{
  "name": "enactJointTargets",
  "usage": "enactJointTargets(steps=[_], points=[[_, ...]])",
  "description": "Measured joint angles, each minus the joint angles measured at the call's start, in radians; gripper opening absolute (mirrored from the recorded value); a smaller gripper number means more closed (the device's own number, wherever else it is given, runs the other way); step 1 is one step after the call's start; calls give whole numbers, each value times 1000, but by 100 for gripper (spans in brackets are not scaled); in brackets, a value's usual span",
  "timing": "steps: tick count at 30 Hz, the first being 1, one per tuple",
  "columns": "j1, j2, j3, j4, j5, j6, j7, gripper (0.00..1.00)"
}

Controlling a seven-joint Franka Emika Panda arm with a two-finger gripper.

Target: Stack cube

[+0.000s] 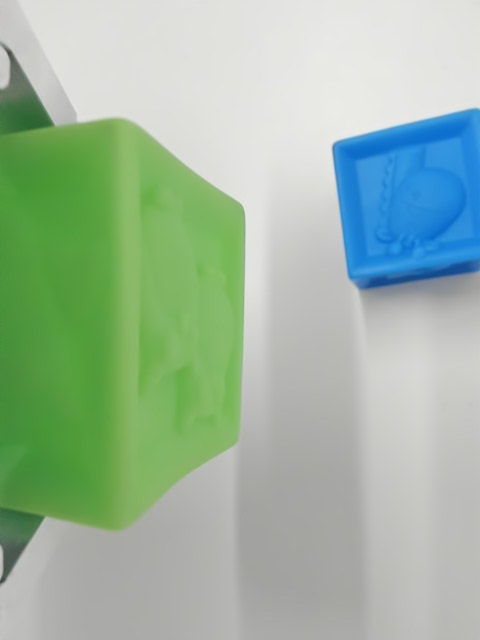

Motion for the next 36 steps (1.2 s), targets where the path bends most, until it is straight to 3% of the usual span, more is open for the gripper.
enactJointTargets(steps=[36], points=[[42, 100, 14, 218, -4, -118, -59, 0]])
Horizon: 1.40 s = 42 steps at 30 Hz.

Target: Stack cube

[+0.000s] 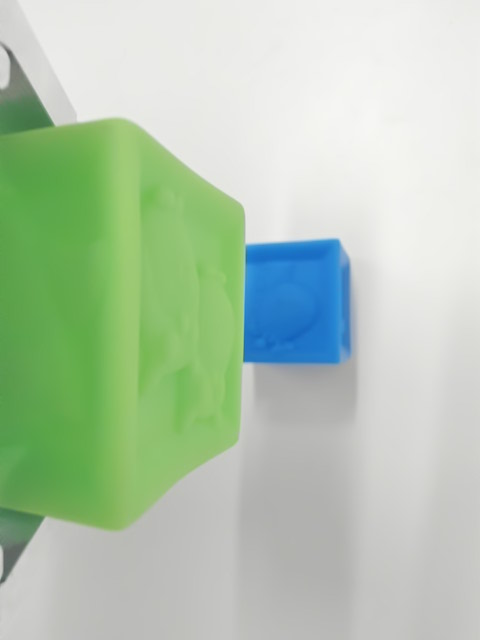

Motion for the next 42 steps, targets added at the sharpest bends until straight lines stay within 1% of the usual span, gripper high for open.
enactJointTargets(steps=[9, 12, 19, 27, 42], points=[[10, 26, 2, 51, -1, -24, -14, 0], [11, 38, 1, 50, -1, -16, -15, 0], [11, 89, 1, 45, -1, 34, -16, 0], [11, 131, 1, 43, -1, 81, -16, 0], [11, 200, 1, 44, -1, 147, -16, 0]])
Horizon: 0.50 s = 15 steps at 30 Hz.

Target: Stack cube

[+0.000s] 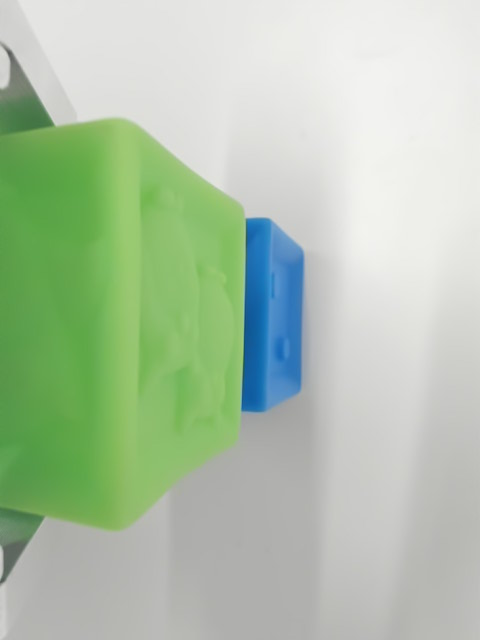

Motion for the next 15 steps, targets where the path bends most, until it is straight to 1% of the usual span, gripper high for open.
enactJointTargets(steps=[15], points=[[0, 42, 0, 5, 0, 38, 0, 0]])
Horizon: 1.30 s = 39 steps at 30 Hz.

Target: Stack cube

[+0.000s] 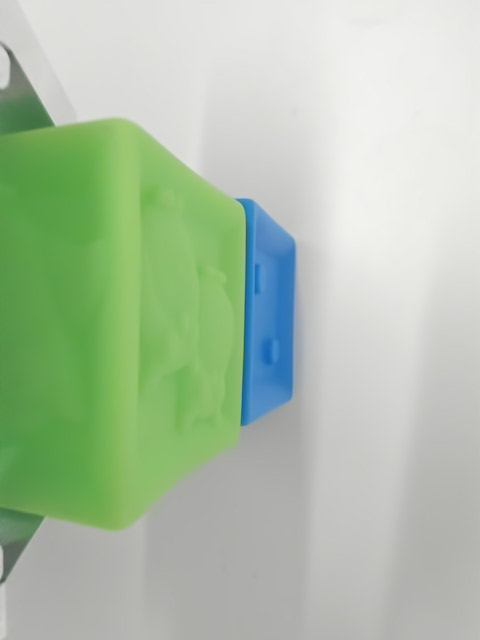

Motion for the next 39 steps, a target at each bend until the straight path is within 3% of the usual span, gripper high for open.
enactJointTargets(steps=[8, 9, 39], points=[[0, 6, 0, 2, 0, 7, 0, 0], [0, 7, 0, 2, 0, 7, 0, 100], [0, 9, 0, 2, 0, 8, 0, 100]])
